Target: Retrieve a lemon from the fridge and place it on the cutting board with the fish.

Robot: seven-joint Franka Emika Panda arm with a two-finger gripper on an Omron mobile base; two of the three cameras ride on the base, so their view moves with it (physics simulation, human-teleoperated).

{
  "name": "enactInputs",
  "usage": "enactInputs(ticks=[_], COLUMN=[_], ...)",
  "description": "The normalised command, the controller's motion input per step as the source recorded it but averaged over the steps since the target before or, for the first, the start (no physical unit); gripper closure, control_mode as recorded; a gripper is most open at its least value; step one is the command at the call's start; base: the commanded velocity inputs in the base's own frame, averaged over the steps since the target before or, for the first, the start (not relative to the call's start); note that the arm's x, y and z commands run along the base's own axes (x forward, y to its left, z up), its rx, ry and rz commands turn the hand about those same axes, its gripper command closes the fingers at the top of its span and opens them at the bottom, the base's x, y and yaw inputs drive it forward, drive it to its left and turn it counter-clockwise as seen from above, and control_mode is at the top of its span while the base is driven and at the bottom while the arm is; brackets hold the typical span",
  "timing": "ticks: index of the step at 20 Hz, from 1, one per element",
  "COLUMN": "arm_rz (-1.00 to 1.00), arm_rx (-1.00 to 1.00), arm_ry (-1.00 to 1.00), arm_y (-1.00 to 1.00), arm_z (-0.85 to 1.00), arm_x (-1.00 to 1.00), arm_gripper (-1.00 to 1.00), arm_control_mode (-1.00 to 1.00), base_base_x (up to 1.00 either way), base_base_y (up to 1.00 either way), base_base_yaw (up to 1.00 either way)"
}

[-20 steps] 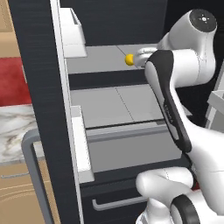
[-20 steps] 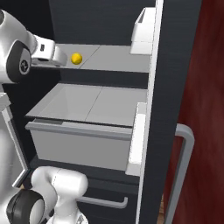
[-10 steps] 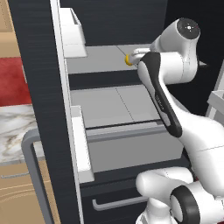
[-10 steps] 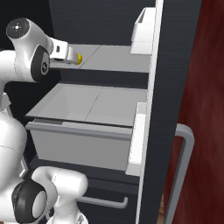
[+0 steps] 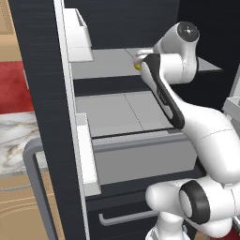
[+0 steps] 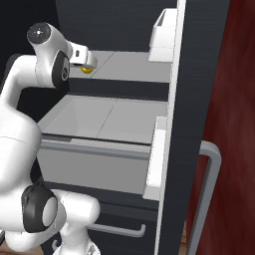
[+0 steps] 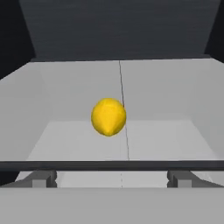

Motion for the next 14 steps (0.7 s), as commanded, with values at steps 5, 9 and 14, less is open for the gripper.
enactInputs(ticks=[5,9,14], arm_rz=[0.0,0.0,0.0], arm_rx=[0.0,0.0,0.0], arm_ry=[0.0,0.0,0.0], arm_y=[0.0,0.0,0.0], arm_z=[-0.04,-0.01,-0.01], arm_x=[0.49,0.42,0.3], arm_gripper=[-1.0,-1.0,-1.0], arm_control_mode=[-1.0,-1.0,-1.0], base_base_x=[0.0,0.0,0.0], base_base_y=[0.0,0.0,0.0], base_base_yaw=[0.0,0.0,0.0])
